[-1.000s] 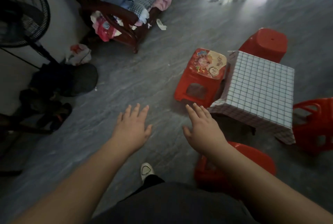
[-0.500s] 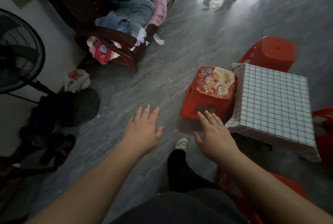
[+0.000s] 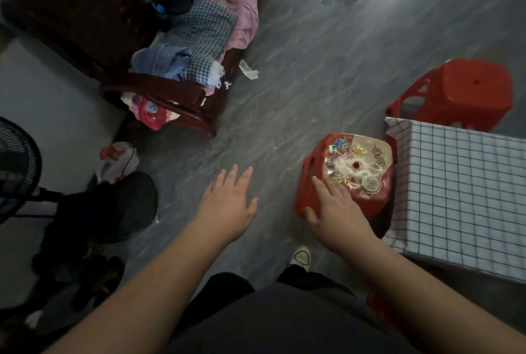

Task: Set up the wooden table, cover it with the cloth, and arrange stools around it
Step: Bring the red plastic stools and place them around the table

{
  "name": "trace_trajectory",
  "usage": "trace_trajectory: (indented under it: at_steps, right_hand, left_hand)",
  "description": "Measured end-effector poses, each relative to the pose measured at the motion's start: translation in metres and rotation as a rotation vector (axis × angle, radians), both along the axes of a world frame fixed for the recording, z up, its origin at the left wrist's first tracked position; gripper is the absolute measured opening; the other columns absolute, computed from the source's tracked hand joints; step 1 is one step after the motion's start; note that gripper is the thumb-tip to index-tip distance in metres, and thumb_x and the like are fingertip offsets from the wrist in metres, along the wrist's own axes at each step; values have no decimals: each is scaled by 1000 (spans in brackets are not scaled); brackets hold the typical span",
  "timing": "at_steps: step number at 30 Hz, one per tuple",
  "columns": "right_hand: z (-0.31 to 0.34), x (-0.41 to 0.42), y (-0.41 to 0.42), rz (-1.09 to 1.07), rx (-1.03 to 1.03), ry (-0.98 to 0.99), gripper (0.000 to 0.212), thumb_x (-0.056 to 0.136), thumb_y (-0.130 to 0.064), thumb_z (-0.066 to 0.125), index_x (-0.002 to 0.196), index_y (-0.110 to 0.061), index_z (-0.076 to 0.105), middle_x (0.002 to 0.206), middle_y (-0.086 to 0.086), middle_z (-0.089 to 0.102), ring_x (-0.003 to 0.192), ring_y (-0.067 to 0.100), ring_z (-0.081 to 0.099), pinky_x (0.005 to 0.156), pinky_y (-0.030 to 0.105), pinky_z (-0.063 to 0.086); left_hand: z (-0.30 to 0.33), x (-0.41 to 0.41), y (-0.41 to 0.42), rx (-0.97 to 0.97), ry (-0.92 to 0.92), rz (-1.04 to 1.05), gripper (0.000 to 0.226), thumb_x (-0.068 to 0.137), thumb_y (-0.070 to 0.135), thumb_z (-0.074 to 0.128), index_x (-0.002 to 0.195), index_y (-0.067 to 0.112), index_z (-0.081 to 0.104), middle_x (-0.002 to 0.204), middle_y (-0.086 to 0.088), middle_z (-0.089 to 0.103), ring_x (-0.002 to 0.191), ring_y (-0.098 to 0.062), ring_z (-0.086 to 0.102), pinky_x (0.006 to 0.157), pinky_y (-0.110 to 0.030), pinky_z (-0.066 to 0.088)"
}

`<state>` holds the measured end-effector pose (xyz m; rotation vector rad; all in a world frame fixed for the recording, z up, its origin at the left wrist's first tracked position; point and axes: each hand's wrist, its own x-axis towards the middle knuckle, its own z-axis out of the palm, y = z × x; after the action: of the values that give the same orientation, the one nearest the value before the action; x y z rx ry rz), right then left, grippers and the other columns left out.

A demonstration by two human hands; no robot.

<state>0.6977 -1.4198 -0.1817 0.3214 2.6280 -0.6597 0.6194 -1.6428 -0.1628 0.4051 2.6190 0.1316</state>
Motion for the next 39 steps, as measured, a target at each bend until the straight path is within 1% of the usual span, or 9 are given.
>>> trace_trajectory:
  at_steps: [5,9,13,21,26,30,34,36,39]
  right_hand:
    - [1,-55,17,-74,-5,-36,74,100,-46,46,161,-27,10,169,2,6,155,23,5,124,40,9]
    - [-8,-96,19,-175,9,-55,73,99,-46,46,161,-27,12,169,3,8,155,24,6,124,43,13]
    - [-25,-150,6,-303,25,-73,74,98,-46,46,161,-27,11,169,5,8,155,26,6,125,44,12]
    - [-17,-242,-35,-782,-12,-50,71,99,-43,46,160,-25,16,168,1,9,155,21,3,123,42,11]
    - [-28,-238,-43,-1030,-20,-47,72,98,-44,46,160,-23,17,167,3,15,153,22,11,123,42,20]
    - [-49,-222,-45,-1196,-44,-95,72,99,-45,46,160,-24,15,167,3,13,153,23,10,123,43,21]
    - [-96,-209,-31,-1351,-60,-98,72,99,-44,49,160,-23,18,167,4,16,153,24,14,122,44,23]
    - [-130,-204,-18,-1422,-71,-102,72,97,-41,54,159,-20,22,165,9,22,151,27,19,122,43,23]
    - [-181,-202,5,-1555,-140,-81,71,97,-37,56,158,-20,24,164,9,24,150,28,21,120,45,25]
  left_hand:
    - [-7,-82,30,17,-14,-96,74,99,50,42,159,29,5,167,-7,8,153,-28,9,123,-42,17]
    - [-23,-147,47,37,-1,-212,74,99,50,43,159,26,7,167,-9,10,152,-30,13,122,-44,18]
    - [-40,-224,49,12,-38,-368,75,99,51,41,159,26,4,167,-10,6,152,-31,12,121,-46,20]
    - [-33,-377,70,-75,-35,-803,75,99,54,39,159,27,2,167,-9,4,152,-32,12,121,-47,20]
    - [-35,-402,121,-47,-83,-990,73,99,53,39,159,28,4,167,-9,7,152,-32,13,121,-47,21]
    - [-54,-396,169,6,-137,-1140,70,100,48,40,159,28,6,167,-9,10,152,-31,13,121,-48,22]
    - [-103,-380,230,18,-170,-1269,69,100,49,42,158,27,12,165,-9,16,151,-31,18,120,-47,24]
    - [-137,-372,259,-16,-187,-1319,69,99,49,43,157,25,15,164,-10,20,149,-33,22,119,-49,26]
    - [-188,-360,299,-66,-245,-1365,70,98,48,45,157,23,17,163,-10,23,147,-34,25,118,-51,28]
